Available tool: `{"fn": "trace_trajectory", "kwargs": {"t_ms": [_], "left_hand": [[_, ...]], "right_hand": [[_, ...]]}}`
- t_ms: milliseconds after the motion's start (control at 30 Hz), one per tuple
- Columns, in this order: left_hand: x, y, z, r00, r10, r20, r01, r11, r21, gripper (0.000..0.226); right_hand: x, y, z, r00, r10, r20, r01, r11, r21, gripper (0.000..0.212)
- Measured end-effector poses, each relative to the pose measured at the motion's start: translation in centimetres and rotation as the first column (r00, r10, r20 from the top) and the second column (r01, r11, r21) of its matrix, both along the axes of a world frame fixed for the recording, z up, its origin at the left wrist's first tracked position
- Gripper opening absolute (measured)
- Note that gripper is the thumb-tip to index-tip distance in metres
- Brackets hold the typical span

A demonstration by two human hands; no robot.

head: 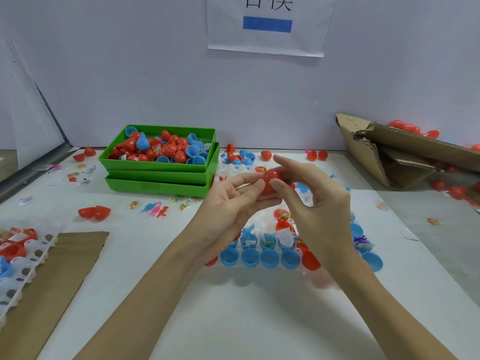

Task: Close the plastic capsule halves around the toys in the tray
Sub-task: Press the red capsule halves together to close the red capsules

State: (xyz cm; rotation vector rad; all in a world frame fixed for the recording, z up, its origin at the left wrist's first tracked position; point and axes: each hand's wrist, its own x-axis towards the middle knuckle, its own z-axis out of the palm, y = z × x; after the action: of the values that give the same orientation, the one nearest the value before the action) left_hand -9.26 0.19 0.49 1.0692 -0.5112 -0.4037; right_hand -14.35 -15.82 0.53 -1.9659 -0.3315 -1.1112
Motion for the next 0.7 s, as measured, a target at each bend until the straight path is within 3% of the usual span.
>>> {"fn": "trace_trajectory", "kwargs": {"t_ms": [133,333,700], "left_hand": [[-0.1,-0.4,-0.1,0.996,-0.061,-0.059,0.058,0.997,-0.058,0.042],[-0.6,-0.7,0.0,0.986,-0.102,-0.133,0.086,0.989,-0.122,0.042],[-0.9,-0.7,0.5,0.983,-0.103,-0.153,0.093,0.993,-0.077,0.034]], "right_hand": [[0.0,0.3,-0.5,0.995,-0.065,0.079,0.07,0.996,-0.056,0.026],[0.1,0.9,-1.0,0.993,-0.097,0.071,0.112,0.961,-0.254,0.055],[0.0,0.9,-1.2,0.99,-0.136,0.024,0.137,0.961,-0.242,0.052]]}}
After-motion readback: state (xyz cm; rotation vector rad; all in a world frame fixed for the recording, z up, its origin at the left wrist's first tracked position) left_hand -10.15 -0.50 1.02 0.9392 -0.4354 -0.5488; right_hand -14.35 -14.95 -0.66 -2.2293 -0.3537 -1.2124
